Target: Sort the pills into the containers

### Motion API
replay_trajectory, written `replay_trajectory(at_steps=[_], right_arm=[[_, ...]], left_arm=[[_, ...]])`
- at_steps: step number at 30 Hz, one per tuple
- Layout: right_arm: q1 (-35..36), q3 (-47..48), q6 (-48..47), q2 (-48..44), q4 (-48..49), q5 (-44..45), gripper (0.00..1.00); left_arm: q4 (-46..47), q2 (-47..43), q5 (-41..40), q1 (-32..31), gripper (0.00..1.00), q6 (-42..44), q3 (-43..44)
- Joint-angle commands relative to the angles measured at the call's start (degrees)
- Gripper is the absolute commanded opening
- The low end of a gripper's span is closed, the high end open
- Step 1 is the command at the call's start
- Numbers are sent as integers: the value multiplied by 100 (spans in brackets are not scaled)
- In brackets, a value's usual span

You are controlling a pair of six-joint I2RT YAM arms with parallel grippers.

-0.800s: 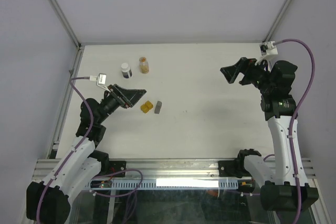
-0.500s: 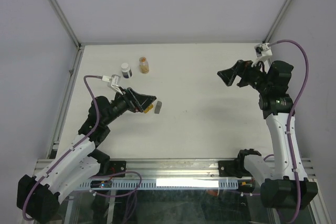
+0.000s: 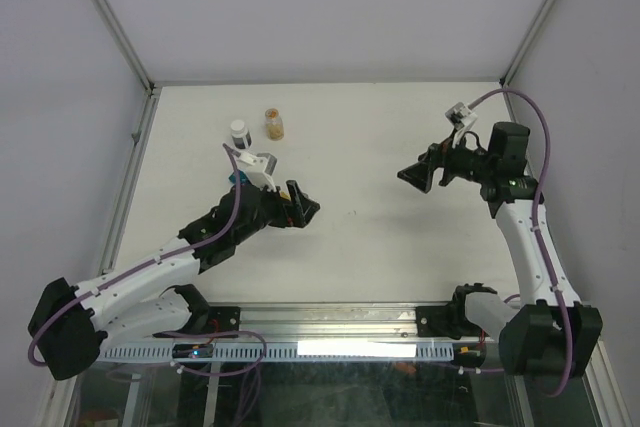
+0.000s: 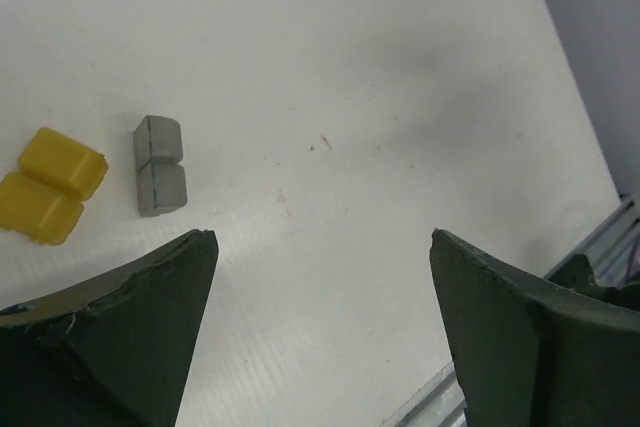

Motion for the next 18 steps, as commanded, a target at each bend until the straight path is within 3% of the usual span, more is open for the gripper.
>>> replay_trajectory(at_steps=[1, 8, 18], right_arm=[[221, 167, -1235, 368, -735, -530, 100], [255, -432, -385, 103, 344, -664, 100], [253, -354, -318, 115, 233, -634, 100]], left_arm=[[-332, 473, -1000, -312, 90, 224, 435], [-706, 1284, -1415, -345, 82, 169, 862], [-927, 2441, -1898, -314, 69, 633, 1462]])
